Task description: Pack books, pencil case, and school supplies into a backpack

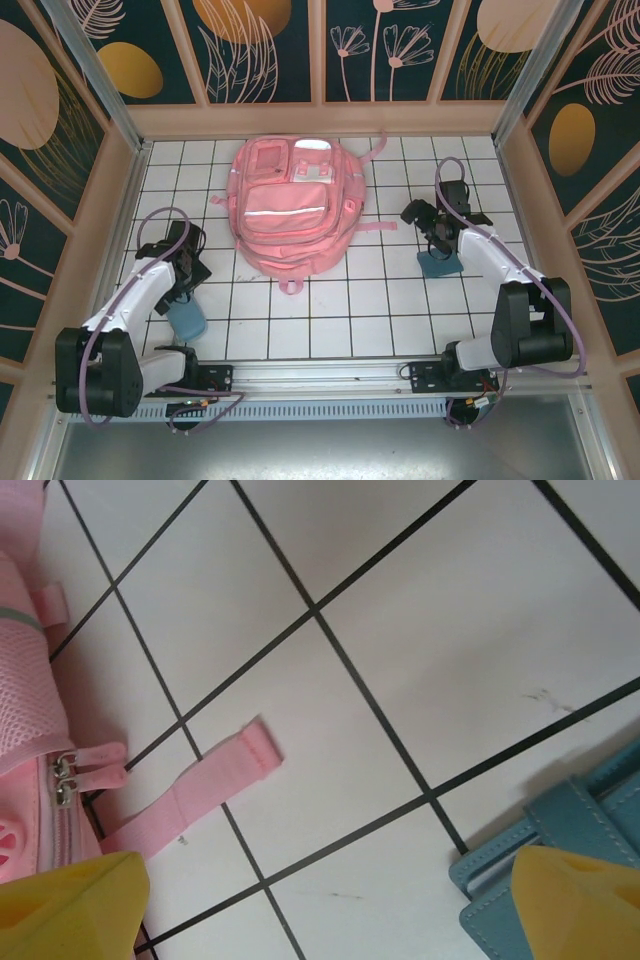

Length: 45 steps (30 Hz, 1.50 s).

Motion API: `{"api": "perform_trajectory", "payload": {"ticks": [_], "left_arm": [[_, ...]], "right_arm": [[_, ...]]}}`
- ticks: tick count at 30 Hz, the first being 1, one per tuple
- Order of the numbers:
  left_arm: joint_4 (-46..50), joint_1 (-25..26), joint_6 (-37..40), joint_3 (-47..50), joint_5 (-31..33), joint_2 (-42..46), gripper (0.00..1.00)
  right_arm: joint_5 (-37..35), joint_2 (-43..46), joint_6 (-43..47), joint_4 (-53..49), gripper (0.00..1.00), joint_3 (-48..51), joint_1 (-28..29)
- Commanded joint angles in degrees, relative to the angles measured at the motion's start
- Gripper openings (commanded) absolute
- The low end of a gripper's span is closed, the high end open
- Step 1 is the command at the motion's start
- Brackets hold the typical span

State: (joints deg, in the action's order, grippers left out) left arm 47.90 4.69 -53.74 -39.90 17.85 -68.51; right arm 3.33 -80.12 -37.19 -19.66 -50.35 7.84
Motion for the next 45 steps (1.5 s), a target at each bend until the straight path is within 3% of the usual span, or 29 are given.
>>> {"api": "perform_trajectory", "payload": {"ticks": [1,5,10,12,19,24,27,34,40,45], "left_arm": [[-4.3,-1.3,-3.9,2.7,-3.2,0.2,0.98],[-9.5,-1.4,-3.3,4.9,-6.4,-2.5,0.99],[-12.3,-1.3,-2.1,5.1,-8.2,-4.1,0.92],[-12.5,-1.3,-1.5,4.8,-8.8,-4.2,0.87],[-12.3,-1.4,0.1,3.6,-8.7,-3.2,0.56],[-10.9,-1.4,1.6,1.0,-8.7,-1.6,0.53],[-9.9,-1.4,2.3,-3.1,-10.8,0.9,0.53],[-16.8,0.0,0.5,-13.8,-27.3,2.4,0.55],[-24.8,5.8,-3.0,-19.4,-32.6,-2.9,0.56],[-33.0,7.5,-7.2,-19.8,-36.4,-6.1,0.57]], "right_arm": [[2.9,0.4,1.5,1.7,0.94,-0.6,0.3],[4.5,0.1,1.4,2.2,0.94,-0.7,0.3],[5.2,0.8,0.9,2.3,0.93,-0.8,0.4],[5.4,1.2,0.6,2.5,0.93,-0.6,0.5],[5.8,1.7,-0.5,2.8,0.92,-0.8,1.5],[5.8,1.5,-0.1,2.7,0.92,-2.1,3.4],[6.7,1.2,1.6,3.6,0.91,-3.6,6.6],[16.7,-2.3,6.4,13.3,0.92,-8.6,21.1],[20.9,-8.2,2.5,22.2,0.92,-14.4,32.5],[21.0,-12.2,0.8,28.9,0.9,-16.2,37.0]]}}
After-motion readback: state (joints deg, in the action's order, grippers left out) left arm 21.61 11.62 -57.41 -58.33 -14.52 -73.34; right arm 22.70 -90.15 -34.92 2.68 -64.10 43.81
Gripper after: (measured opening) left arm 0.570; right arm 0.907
